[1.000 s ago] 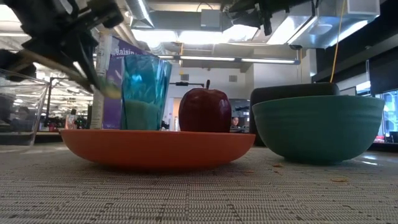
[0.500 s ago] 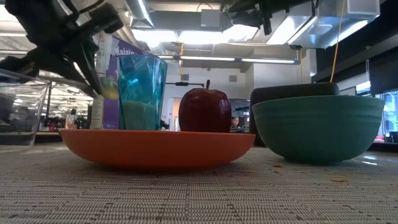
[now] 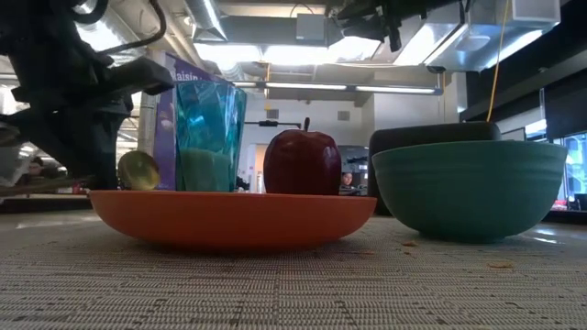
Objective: Arrange a breakfast setting
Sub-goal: Put the gold spoon on the left of the gray table mat, then return to Home Position
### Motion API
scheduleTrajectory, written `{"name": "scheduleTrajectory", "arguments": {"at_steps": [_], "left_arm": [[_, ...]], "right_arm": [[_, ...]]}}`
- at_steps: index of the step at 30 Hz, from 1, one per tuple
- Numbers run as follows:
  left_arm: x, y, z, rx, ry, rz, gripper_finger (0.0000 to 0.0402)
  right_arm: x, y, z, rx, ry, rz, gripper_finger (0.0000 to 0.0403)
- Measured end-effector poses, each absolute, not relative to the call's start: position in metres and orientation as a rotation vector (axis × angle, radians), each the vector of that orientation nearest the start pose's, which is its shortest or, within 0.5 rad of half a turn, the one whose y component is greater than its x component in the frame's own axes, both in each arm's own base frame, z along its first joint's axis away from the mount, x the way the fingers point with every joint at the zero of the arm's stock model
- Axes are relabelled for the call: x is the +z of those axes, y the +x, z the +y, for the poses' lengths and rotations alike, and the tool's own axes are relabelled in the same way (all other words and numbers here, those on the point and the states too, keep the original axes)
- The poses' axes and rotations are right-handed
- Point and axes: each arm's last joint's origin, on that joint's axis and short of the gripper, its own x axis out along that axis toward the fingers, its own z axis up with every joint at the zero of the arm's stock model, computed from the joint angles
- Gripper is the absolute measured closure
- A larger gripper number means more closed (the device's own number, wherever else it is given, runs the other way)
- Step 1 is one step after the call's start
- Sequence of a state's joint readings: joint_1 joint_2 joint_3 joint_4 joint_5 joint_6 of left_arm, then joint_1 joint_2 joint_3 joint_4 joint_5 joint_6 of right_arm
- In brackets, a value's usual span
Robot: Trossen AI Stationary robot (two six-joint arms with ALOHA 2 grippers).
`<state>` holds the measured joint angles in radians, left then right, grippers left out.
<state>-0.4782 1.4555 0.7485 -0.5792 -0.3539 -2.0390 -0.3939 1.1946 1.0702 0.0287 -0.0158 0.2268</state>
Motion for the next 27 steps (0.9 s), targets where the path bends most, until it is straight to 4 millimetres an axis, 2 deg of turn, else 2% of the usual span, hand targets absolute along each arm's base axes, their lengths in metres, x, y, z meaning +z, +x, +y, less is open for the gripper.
{"name": "scheduleTrajectory", "arguments": {"at_steps": [9,21,27], "left_arm": [[0.162,0.22,-0.102,0.995,-1.267,0.764,0.0371],[0.164,0.224,-0.105,0.937,-1.312,0.773,0.0301],[0.18,0.219,-0.105,0.857,-1.379,0.824,0.0288]], "right_arm": [[0.369,0.249,-0.103,-0.395,0.243,0.051,0.0205],[0.369,0.249,-0.103,-0.395,0.244,0.051,0.0205],[0.369,0.249,-0.103,-0.394,0.245,0.051,0.0205]]}}
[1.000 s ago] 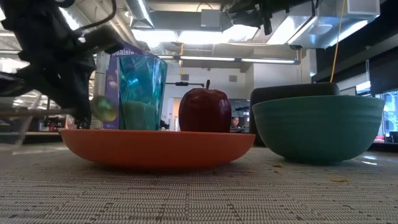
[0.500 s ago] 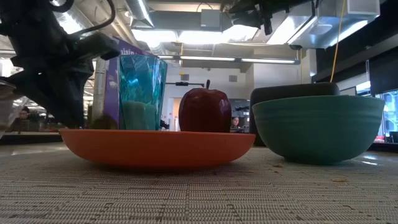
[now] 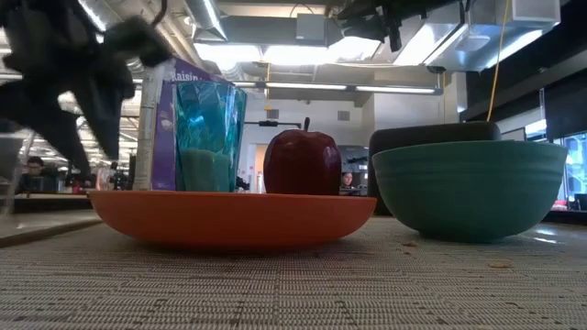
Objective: Arrange a breakfast setting
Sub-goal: Return to Home Position
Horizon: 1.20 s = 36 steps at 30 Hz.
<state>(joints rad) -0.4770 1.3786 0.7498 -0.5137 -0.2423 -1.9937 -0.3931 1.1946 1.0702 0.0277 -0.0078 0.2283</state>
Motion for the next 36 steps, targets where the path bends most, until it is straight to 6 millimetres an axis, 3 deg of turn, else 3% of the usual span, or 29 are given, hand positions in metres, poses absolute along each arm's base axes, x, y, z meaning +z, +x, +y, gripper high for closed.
{"name": "scheduleTrajectory", "arguments": {"at_steps": [7,14,19,24,28,33,36], "left_arm": [[0.225,0.211,-0.099,0.72,-1.352,0.716,0.0289],[0.252,0.19,-0.086,0.788,-1.271,0.696,0.0289],[0.268,0.183,-0.078,0.782,-1.206,0.579,0.0289],[0.283,0.186,-0.067,0.745,-1.074,0.499,0.0289],[0.312,0.193,-0.055,0.711,-0.935,0.432,0.0289],[0.348,0.2,-0.039,0.654,-0.804,0.373,0.0289],[0.366,0.204,-0.032,0.604,-0.732,0.33,0.0289]], "right_arm": [[0.369,0.249,-0.103,-0.394,0.246,0.05,0.0205],[0.369,0.249,-0.103,-0.392,0.248,0.054,0.0205],[0.367,0.25,-0.102,-0.353,0.262,0.072,0.0205],[0.348,0.251,-0.103,-0.379,0.322,0.239,0.0205],[0.328,0.25,-0.104,-0.414,0.423,0.396,0.0205],[0.32,0.245,-0.104,-0.476,0.459,0.483,0.0205],[0.327,0.238,-0.107,-0.527,0.463,0.518,0.0205]]}}
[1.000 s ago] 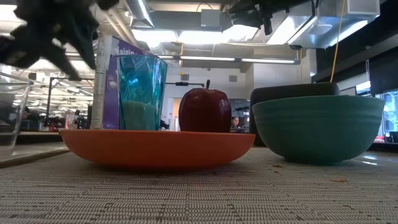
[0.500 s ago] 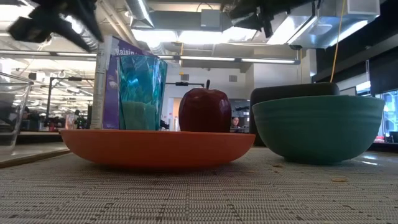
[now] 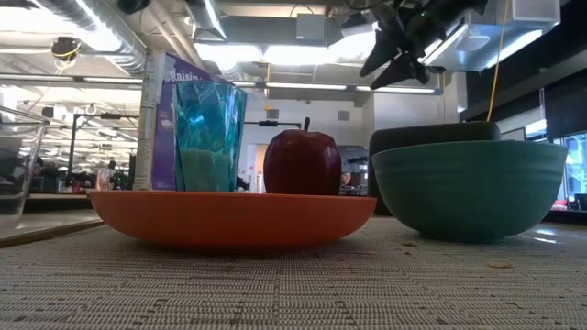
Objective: Arrange a breakfast setting
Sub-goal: Return to Home Position
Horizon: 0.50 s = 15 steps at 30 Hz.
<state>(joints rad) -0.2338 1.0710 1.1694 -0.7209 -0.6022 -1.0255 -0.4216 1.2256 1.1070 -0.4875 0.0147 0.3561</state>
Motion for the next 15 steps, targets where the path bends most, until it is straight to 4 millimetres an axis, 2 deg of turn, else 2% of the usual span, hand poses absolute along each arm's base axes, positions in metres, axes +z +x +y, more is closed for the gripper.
{"name": "scheduleTrajectory", "arguments": {"at_steps": [4,9,12,15], "left_arm": [[0.383,0.211,-0.026,0.513,-0.615,0.265,0.0289],[0.395,0.223,-0.025,0.385,-0.372,0.2,0.0289],[0.404,0.226,-0.023,0.368,-0.276,0.125,0.0289],[0.417,0.22,-0.018,0.351,-0.243,0.037,0.0289]], "right_arm": [[0.335,0.226,-0.111,-0.538,0.509,0.632,0.0205],[0.35,0.218,-0.106,-0.419,0.546,0.675,0.0205],[0.37,0.217,-0.096,-0.27,0.563,0.61,0.0205],[0.399,0.214,-0.078,-0.16,0.519,0.506,0.0208]]}}
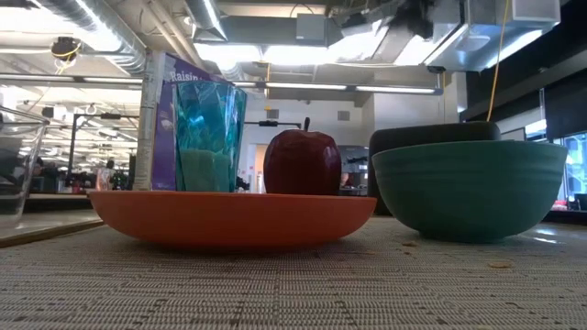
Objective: Arrange a breakfast setting
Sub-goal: Return to Home Position
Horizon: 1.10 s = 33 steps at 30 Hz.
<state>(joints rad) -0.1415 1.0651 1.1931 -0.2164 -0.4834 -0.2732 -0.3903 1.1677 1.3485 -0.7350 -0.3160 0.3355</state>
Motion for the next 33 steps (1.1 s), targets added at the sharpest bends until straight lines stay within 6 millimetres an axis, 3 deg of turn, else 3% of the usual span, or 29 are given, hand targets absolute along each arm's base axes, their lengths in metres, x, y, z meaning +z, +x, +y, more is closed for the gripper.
{"name": "scheduleTrajectory", "arguments": {"at_steps": [5,9,11,14,17,21,24,27,33], "left_arm": [[0.439,0.189,-0.004,0.312,-0.165,-0.067,0.0306],[0.447,0.171,0.001,0.251,-0.106,-0.108,0.034],[0.449,0.167,0.002,0.196,-0.067,-0.116,0.0363],[0.45,0.167,0.003,0.141,-0.025,-0.114,0.0394],[0.45,0.166,0.006,0.14,-0.005,-0.111,0.0396],[0.45,0.146,0.011,0.17,0.058,-0.083,0.04],[0.443,0.126,0.015,0.231,0.108,-0.006,0.0401],[0.424,0.118,0.016,0.253,0.169,0.034,0.0401],[0.36,0.116,0.014,0.205,0.118,0.019,0.0401]], "right_arm": [[0.446,0.198,-0.04,-0.052,0.375,0.31,0.0263],[0.463,0.189,-0.014,0.028,0.306,0.201,0.0364],[0.467,0.185,-0.005,0.033,0.291,0.173,0.0392],[0.471,0.177,0.004,-0.006,0.275,0.136,0.0384],[0.476,0.16,0.009,-0.023,0.212,0.11,0.0397],[0.483,0.127,0.007,-0.09,0.172,0.046,0.0398],[0.479,0.104,0.005,-0.137,0.133,0.033,0.0401],[0.461,0.089,0.002,-0.165,0.121,0.037,0.0402],[0.404,0.088,0.002,-0.15,0.136,-0.038,0.0402]]}}
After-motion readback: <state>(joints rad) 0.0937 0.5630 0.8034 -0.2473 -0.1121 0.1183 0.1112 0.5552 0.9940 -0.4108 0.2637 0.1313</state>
